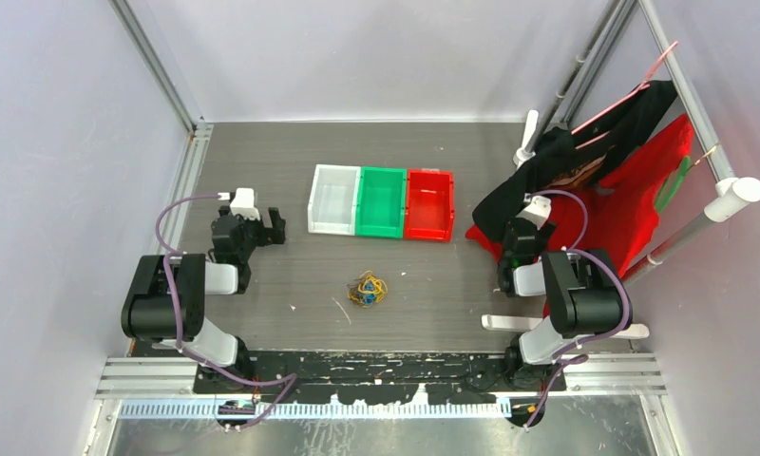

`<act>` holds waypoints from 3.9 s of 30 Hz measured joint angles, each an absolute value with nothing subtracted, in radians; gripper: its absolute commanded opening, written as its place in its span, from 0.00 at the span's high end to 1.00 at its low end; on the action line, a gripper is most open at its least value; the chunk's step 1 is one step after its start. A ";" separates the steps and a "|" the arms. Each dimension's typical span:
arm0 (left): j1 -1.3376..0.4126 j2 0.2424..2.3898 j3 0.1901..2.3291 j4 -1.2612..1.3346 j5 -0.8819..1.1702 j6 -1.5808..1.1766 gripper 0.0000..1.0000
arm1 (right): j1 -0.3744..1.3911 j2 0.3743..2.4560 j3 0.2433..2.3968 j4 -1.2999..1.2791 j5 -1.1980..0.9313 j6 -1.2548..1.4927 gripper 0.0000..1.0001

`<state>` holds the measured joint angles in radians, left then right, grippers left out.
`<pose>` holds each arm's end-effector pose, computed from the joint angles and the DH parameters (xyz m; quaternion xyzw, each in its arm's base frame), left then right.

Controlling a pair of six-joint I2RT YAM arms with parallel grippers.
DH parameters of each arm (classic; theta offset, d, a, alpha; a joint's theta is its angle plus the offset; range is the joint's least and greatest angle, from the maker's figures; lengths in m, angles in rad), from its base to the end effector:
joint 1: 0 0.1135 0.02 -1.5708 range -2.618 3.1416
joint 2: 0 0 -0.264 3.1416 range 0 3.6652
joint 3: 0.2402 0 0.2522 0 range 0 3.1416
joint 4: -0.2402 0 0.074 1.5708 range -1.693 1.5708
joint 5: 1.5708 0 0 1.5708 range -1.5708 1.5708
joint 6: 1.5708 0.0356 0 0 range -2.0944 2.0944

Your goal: Untangle the cables

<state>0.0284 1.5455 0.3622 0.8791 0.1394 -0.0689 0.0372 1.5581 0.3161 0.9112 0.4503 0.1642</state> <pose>0.2657 0.0026 0.1406 0.0021 0.8052 -0.0681 0.5891 0.2532 -0.0061 0.1306 0.1798 0.7835 -0.1238 0.5818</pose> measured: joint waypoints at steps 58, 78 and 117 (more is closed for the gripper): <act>0.068 1.228 1.012 -0.739 0.601 0.210 0.00 | 1.030 1.251 0.673 -0.132 0.362 0.710 0.41; 0.068 1.186 1.031 -0.889 0.705 0.261 0.00 | 0.992 1.468 0.796 -0.093 0.153 0.630 0.95; -0.117 1.258 1.031 -1.042 1.017 0.378 0.65 | 0.946 1.567 1.023 0.202 -0.417 0.762 0.99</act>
